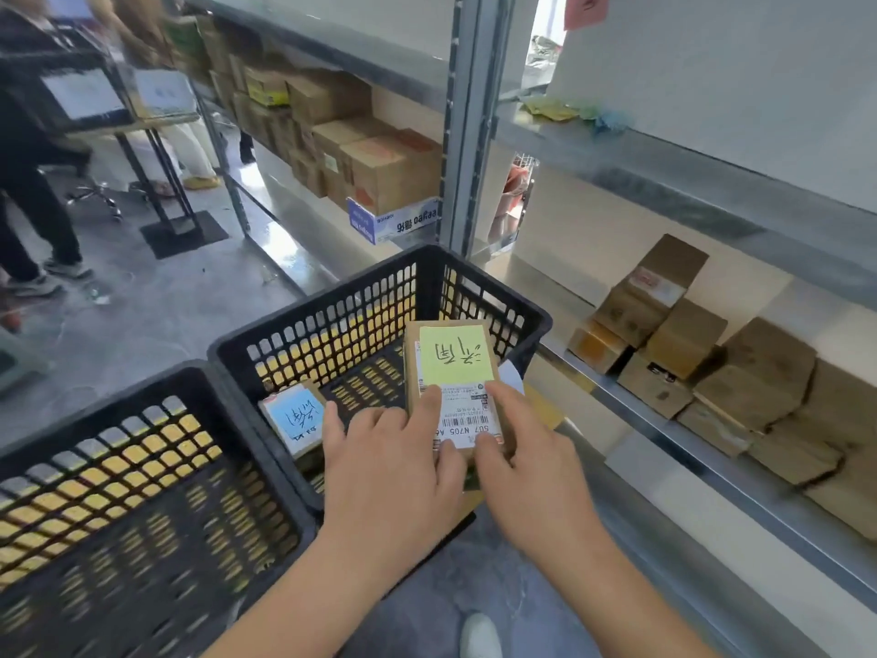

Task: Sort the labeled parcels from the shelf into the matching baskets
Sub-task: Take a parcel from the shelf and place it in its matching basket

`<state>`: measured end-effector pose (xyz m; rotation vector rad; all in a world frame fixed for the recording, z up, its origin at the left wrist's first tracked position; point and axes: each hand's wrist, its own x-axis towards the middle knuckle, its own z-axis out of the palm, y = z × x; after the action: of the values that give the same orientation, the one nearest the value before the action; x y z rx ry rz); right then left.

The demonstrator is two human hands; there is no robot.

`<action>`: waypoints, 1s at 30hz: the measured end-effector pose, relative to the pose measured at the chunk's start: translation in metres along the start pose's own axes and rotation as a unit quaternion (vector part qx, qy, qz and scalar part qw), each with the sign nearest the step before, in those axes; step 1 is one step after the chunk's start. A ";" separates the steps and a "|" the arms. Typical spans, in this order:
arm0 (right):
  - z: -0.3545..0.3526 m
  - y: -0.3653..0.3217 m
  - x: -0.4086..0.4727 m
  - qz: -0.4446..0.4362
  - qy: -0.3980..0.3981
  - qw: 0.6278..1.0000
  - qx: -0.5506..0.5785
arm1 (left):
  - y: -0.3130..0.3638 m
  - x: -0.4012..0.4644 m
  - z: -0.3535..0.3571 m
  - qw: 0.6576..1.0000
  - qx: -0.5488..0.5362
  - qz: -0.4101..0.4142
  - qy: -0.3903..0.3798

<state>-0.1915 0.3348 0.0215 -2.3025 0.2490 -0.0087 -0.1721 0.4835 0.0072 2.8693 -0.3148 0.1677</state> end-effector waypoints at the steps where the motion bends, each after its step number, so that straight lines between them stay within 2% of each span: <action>1: 0.001 0.001 0.012 0.005 -0.015 0.999 0.030 | -0.001 0.007 0.002 1.000 0.004 -0.010 -0.005; 5: 0.001 0.000 0.065 0.010 -0.059 0.988 0.144 | -0.001 0.038 0.009 0.998 0.005 -0.061 -0.006; 8: 0.000 0.000 0.111 -0.002 -0.083 0.982 0.169 | 0.000 0.063 0.016 0.995 0.017 -0.095 -0.011; 12: 0.014 0.002 0.166 -0.031 -0.132 0.980 0.146 | -0.012 0.087 0.032 0.988 0.022 -0.149 0.013; 20: 0.075 0.012 0.233 -0.033 -0.245 0.964 0.097 | -0.073 0.086 0.069 0.967 0.057 -0.249 -0.003; 24: 0.114 0.013 0.251 -0.025 -0.283 0.956 0.078 | -0.104 0.089 0.087 0.962 0.066 -0.261 -0.037; 30: 0.162 0.026 0.274 -0.028 -0.316 0.948 0.001 | -0.132 0.098 0.102 0.956 0.067 -0.280 -0.050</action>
<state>0.0863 0.3855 -0.1273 -2.1813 -0.1487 0.6873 -0.0381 0.5622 -0.1079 2.9679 0.5132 -0.0661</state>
